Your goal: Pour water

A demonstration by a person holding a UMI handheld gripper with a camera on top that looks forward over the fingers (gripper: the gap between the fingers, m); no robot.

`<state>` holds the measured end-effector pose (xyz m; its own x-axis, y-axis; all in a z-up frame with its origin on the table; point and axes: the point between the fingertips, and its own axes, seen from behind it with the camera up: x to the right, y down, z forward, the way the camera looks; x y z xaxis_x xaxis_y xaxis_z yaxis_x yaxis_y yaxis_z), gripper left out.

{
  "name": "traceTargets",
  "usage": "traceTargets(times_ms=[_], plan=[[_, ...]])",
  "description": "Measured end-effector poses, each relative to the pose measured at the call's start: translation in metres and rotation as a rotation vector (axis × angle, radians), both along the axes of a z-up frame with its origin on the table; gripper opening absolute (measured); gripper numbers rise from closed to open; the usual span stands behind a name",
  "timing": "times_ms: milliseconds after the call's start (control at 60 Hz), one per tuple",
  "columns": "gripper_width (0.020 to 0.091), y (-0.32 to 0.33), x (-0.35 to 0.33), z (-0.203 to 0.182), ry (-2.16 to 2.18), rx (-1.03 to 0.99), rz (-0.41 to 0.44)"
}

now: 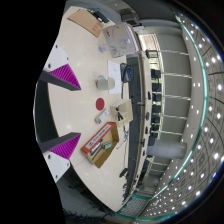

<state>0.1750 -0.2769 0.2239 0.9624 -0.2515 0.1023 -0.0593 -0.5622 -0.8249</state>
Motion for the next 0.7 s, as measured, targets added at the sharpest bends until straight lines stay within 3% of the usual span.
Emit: traceTargets(times_ms=[150, 700], plan=[[0.086, 0.003, -0.036, -0.006, -0.011, -0.015, 0.04], [0.0863, 0.096, -0.355, -0.048, 0.05, 0.0, 0.242]])
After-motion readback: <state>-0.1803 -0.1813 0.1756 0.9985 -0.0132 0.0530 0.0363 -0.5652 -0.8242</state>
